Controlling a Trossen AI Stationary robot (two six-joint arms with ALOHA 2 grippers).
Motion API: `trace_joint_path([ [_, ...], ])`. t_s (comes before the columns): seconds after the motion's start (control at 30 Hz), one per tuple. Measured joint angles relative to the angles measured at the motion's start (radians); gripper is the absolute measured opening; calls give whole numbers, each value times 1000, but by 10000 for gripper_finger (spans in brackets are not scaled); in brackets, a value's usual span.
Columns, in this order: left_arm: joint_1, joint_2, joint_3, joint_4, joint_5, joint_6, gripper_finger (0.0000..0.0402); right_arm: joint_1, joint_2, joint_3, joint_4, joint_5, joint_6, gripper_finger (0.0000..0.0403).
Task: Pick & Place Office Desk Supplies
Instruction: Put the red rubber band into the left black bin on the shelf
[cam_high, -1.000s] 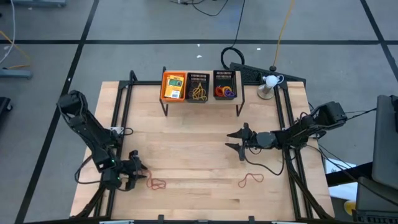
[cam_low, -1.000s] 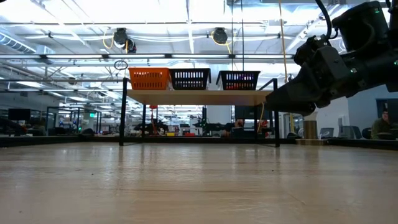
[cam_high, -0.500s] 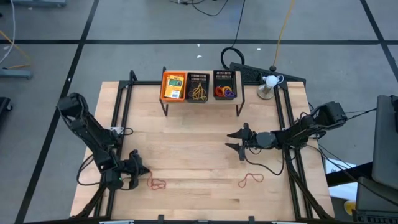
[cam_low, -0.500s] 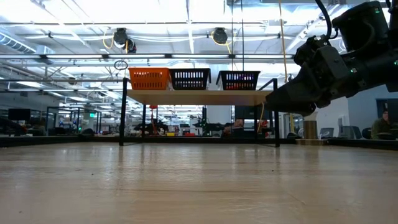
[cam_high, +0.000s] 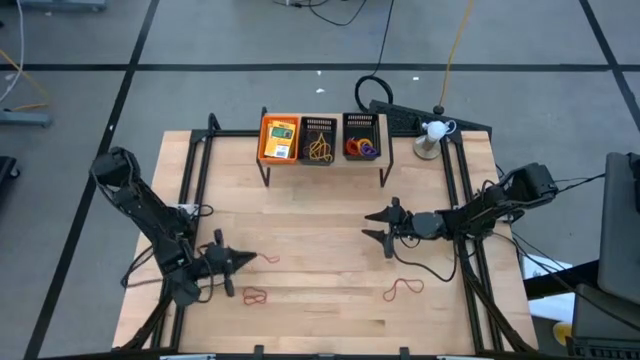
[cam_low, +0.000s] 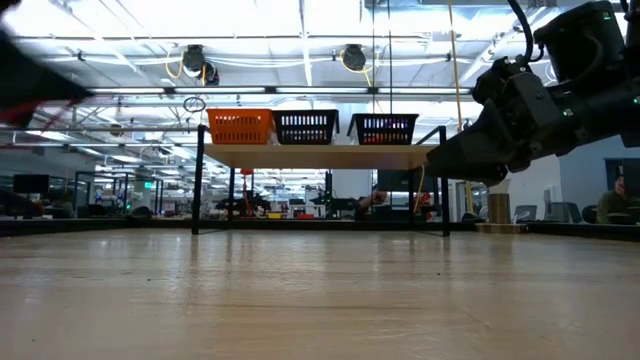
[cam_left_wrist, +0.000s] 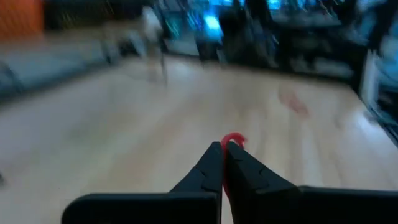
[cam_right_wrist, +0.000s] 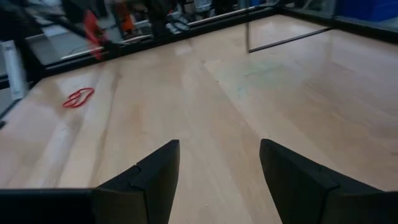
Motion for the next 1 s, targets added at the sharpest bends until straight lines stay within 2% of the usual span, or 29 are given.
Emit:
trace_joint_path([
  [0.07, 36, -24, 23, 86, -58, 192, 0, 0, 0, 0, -1, 13, 0, 212],
  [0.13, 78, -47, 57, 185, -68, 405, 0, 0, 0, 0, -1, 15, 0, 212],
  [0.27, 163, -91, 124, 370, -35, 731, 0, 0, 0, 0, -3, 14, -7, 212],
  [0.4, 262, -122, 202, 440, 80, 943, 0, 0, 0, 0, -2, 14, -28, 212],
  [0.67, 504, -132, 358, 394, 282, 1087, 0, 0, 0, 0, 16, 13, -55, 212],
  [0.77, 608, -132, 403, 335, 369, 1079, 0, 0, 0, 0, 26, 12, -56, 212],
  [1.0, 842, -131, 471, 247, 668, 976, 0, 0, 0, 0, 43, 12, -56, 212],
])
